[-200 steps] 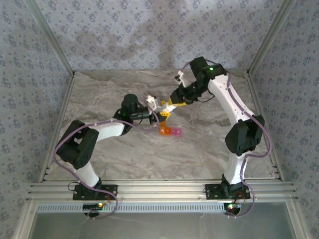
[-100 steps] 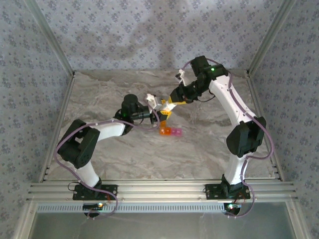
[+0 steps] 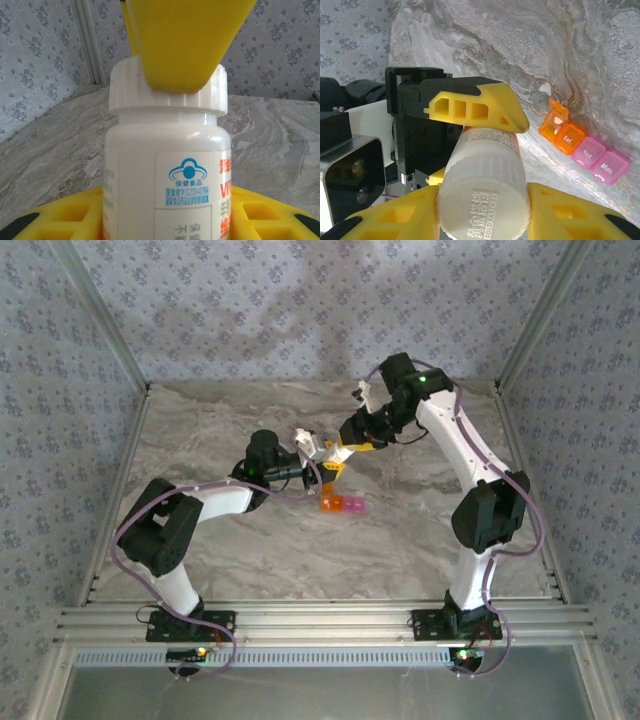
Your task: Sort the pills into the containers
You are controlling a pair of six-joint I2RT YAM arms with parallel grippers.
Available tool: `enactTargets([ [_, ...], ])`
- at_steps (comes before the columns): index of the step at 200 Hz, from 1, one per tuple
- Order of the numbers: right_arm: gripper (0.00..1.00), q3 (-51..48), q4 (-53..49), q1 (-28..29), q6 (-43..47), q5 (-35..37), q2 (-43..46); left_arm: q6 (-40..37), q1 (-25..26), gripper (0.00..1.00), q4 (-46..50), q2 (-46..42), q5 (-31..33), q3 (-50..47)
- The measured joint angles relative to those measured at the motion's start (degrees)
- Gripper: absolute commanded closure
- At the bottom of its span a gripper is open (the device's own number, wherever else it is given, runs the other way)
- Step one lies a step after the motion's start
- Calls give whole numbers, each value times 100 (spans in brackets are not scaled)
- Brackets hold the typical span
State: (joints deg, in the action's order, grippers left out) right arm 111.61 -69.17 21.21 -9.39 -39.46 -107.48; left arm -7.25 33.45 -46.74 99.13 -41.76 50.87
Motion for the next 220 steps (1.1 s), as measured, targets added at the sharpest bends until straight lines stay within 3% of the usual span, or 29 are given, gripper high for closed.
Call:
enactTargets([
  [81,43,149,61,70,-319,184,-70,-20,107,100,-334,4,37,0],
  [153,26,341,98,68,-485,367,-98,-20,107,100,-450,4,20,2],
  [220,23,566,372,-74,-767,439,-267,-17,107,100,-452,4,20,2],
])
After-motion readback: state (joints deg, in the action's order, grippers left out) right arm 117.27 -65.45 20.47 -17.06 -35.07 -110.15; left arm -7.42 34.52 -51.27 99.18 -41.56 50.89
